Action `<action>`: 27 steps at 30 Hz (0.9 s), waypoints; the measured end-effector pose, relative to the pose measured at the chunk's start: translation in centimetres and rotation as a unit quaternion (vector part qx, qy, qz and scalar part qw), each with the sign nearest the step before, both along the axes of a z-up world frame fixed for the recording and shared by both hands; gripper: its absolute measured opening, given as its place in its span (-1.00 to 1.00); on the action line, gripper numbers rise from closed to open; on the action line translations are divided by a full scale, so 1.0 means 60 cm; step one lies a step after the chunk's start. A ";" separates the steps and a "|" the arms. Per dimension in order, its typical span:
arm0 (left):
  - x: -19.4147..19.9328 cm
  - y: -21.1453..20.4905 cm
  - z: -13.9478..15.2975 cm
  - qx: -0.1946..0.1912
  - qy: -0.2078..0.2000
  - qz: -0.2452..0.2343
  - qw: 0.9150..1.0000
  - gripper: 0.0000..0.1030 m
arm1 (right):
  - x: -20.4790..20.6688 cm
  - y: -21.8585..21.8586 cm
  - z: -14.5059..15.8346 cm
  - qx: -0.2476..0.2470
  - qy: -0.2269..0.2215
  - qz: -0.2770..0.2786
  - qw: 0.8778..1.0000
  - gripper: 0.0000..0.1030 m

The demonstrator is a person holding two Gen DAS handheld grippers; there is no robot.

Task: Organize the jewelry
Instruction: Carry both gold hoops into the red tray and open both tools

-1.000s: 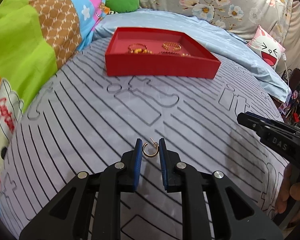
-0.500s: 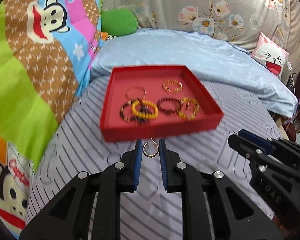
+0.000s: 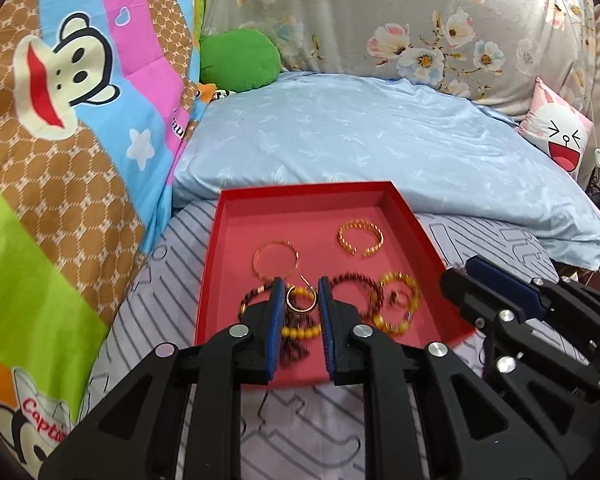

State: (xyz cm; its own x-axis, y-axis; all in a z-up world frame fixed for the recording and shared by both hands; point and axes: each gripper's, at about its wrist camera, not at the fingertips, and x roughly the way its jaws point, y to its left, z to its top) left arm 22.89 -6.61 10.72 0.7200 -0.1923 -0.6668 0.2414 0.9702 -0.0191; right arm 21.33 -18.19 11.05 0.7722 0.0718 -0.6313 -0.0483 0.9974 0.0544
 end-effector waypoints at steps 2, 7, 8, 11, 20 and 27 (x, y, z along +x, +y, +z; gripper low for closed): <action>0.021 -0.005 -0.001 0.001 0.000 0.002 1.000 -0.68 | 0.015 -0.005 -0.003 0.004 0.001 -0.002 1.000 -0.67; 0.065 -0.013 -0.008 -0.007 0.008 -0.002 1.000 -0.68 | 0.059 -0.017 -0.014 0.016 0.012 -0.003 1.000 -0.67; 0.072 -0.013 -0.009 -0.009 0.009 -0.003 1.000 -0.68 | 0.067 -0.019 -0.017 0.017 0.015 -0.003 1.000 -0.67; 0.093 -0.017 -0.014 -0.010 0.011 -0.006 1.000 -0.68 | 0.089 -0.022 -0.028 0.020 0.023 -0.005 1.000 -0.67; 0.133 -0.022 -0.044 -0.010 0.028 -0.006 1.000 -0.68 | 0.132 -0.026 -0.069 0.029 0.051 -0.007 0.998 -0.67; 0.149 -0.022 -0.063 -0.006 0.036 -0.006 0.999 -0.68 | 0.147 -0.025 -0.086 0.023 0.061 -0.008 0.998 -0.67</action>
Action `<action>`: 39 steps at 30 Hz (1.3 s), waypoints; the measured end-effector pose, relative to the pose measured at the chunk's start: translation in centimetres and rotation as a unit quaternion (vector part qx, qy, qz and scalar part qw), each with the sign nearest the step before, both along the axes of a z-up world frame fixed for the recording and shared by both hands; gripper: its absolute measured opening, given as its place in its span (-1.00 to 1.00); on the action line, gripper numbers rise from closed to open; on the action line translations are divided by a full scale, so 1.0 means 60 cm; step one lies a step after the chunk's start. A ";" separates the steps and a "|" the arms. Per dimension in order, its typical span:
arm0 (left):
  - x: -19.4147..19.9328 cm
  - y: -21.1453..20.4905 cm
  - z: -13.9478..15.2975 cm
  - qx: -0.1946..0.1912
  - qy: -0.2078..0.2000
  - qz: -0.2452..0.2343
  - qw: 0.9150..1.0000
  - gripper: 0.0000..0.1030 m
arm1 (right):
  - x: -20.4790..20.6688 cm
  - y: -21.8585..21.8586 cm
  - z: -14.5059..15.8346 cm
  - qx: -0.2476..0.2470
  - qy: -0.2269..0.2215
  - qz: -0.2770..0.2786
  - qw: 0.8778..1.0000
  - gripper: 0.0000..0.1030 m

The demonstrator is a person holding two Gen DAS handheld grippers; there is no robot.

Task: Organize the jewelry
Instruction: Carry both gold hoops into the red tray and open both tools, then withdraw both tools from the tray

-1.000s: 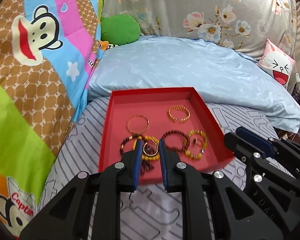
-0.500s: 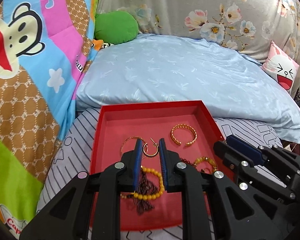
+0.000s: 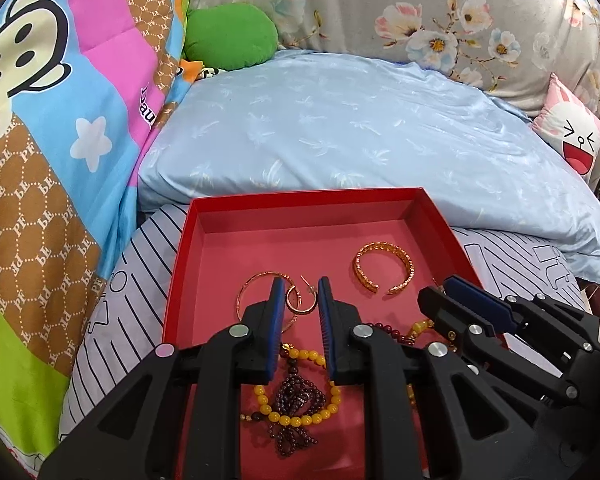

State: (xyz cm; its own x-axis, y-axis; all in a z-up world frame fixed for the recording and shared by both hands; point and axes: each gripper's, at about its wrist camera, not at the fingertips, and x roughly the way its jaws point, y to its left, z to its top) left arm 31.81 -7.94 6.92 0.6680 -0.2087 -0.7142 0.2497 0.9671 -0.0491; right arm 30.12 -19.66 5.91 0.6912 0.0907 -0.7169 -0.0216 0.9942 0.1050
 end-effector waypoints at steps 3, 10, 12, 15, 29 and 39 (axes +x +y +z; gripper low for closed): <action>0.005 0.001 -0.002 0.001 0.001 0.002 1.000 -0.68 | 0.003 0.002 -0.004 -0.003 0.002 0.000 1.000 -0.67; 0.005 0.002 -0.004 0.004 -0.006 0.000 1.000 -0.62 | 0.006 0.002 -0.008 -0.006 0.002 -0.002 1.000 -0.65; 0.004 0.001 -0.004 0.009 -0.009 0.003 1.000 -0.36 | 0.008 0.003 -0.008 -0.008 0.002 -0.005 1.000 -0.63; 0.003 0.002 -0.003 0.009 -0.010 0.007 1.000 -0.33 | 0.007 0.004 -0.006 -0.011 0.001 -0.007 1.000 -0.63; -0.056 0.012 0.011 0.020 -0.017 0.019 0.999 -0.32 | -0.055 0.018 0.016 -0.019 -0.014 -0.011 1.000 -0.51; -0.136 0.032 0.014 0.022 -0.027 0.025 0.999 -0.17 | -0.148 0.032 0.025 -0.035 -0.034 -0.021 0.999 -0.33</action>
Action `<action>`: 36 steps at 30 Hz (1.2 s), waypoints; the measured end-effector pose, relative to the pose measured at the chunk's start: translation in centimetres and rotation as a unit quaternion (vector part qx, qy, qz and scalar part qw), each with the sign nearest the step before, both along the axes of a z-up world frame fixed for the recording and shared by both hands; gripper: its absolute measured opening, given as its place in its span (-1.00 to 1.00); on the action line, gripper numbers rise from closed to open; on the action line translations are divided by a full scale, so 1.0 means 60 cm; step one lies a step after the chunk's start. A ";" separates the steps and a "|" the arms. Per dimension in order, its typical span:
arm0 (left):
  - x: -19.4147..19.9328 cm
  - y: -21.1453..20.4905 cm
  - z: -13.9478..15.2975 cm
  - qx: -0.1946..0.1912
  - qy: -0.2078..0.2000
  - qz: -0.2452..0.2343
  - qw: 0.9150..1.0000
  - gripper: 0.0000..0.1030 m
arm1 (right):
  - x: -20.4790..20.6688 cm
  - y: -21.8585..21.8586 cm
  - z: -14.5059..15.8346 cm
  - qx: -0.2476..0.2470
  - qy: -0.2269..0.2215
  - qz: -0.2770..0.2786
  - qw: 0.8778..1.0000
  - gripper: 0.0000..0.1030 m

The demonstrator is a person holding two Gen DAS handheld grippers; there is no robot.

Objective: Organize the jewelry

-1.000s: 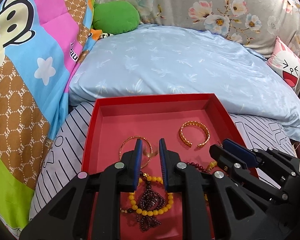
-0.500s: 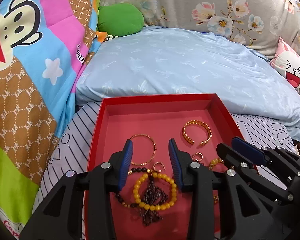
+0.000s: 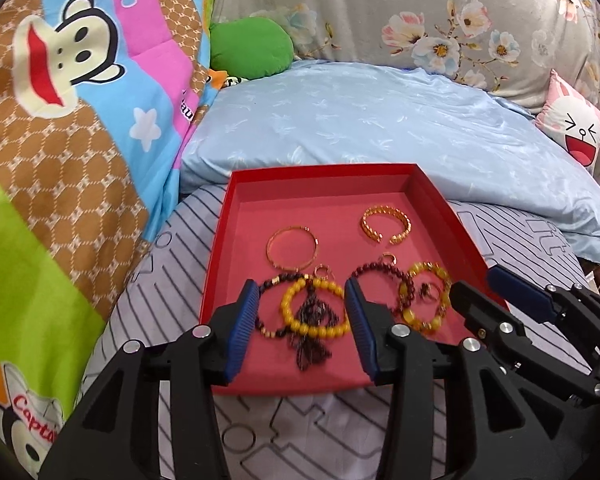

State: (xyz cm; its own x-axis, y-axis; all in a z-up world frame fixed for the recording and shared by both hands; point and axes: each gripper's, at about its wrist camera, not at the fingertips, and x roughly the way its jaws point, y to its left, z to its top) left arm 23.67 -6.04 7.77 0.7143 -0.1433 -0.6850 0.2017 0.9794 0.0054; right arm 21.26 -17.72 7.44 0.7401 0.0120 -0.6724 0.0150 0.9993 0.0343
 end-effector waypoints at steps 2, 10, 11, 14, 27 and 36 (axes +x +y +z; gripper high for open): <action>-0.017 0.005 0.001 -0.001 -0.001 0.001 1.000 -0.15 | -0.019 0.000 0.000 -0.003 -0.003 -0.002 1.000 -0.29; -0.069 0.016 -0.006 0.007 -0.007 0.012 1.000 0.04 | -0.075 0.001 -0.010 -0.009 -0.006 -0.017 1.000 -0.15; -0.075 0.016 -0.008 0.009 -0.009 0.013 1.000 0.06 | -0.082 0.001 -0.012 -0.012 -0.006 -0.020 1.000 -0.12; -0.091 0.020 -0.014 0.013 -0.011 0.019 1.000 0.15 | -0.100 -0.003 -0.017 -0.022 -0.011 -0.034 0.999 0.07; -0.131 0.048 -0.041 0.007 -0.011 0.059 0.998 0.77 | -0.141 -0.022 -0.040 -0.006 -0.010 -0.054 0.998 0.51; -0.143 0.048 -0.062 0.019 -0.014 0.064 0.998 0.81 | -0.153 -0.020 -0.060 -0.010 -0.009 -0.061 0.998 0.58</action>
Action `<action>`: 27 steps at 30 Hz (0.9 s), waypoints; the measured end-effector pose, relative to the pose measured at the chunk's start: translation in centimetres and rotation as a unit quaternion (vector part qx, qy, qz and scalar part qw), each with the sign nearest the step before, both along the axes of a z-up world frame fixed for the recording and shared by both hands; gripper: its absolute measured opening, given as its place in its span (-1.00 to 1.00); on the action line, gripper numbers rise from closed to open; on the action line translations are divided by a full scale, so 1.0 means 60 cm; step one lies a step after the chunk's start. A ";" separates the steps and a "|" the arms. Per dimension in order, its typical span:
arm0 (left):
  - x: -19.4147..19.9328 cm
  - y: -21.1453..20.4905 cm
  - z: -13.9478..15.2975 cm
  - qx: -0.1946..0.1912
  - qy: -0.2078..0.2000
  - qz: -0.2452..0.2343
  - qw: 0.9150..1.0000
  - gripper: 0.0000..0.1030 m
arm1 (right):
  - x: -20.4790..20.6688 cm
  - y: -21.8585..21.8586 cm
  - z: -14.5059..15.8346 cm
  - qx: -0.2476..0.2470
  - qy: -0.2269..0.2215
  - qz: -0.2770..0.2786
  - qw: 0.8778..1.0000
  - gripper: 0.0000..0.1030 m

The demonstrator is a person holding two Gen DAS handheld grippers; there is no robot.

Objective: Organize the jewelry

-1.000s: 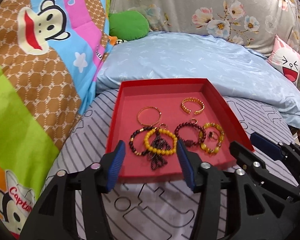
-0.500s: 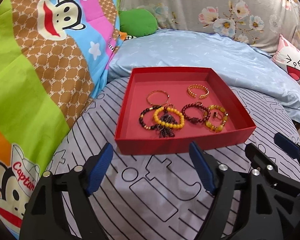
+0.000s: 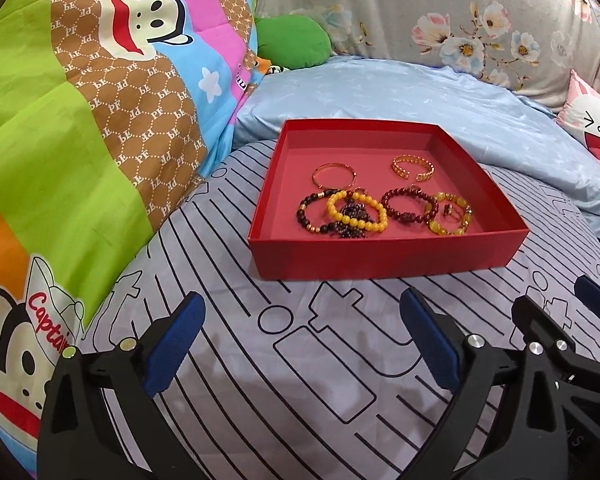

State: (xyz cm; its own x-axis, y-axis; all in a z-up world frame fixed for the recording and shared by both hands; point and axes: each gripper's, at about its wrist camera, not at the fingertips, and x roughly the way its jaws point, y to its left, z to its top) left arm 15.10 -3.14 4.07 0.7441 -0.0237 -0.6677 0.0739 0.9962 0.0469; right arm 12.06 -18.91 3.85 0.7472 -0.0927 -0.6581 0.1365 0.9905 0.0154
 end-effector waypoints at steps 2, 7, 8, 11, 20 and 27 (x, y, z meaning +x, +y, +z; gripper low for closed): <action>-0.001 0.001 -0.004 -0.002 0.000 0.003 1.000 0.81 | -0.003 -0.001 -0.004 0.006 -0.002 -0.002 1.000 0.59; 0.000 0.002 -0.004 -0.002 -0.001 0.007 1.000 0.81 | -0.002 -0.003 -0.005 0.012 -0.002 -0.004 1.000 0.59; 0.001 0.003 -0.002 -0.002 -0.002 0.007 1.000 0.81 | -0.001 -0.003 -0.003 0.012 -0.004 -0.004 1.000 0.59; 0.002 0.003 0.002 -0.004 -0.003 0.008 1.000 0.81 | 0.001 -0.004 0.001 0.014 -0.006 -0.003 1.000 0.59; 0.005 0.005 0.010 -0.009 -0.001 0.014 1.000 0.81 | 0.004 -0.004 0.011 0.011 -0.007 0.000 1.000 0.59; 0.005 0.006 0.012 -0.006 -0.001 0.014 1.000 0.81 | 0.004 -0.002 0.011 0.010 -0.006 0.001 1.000 0.59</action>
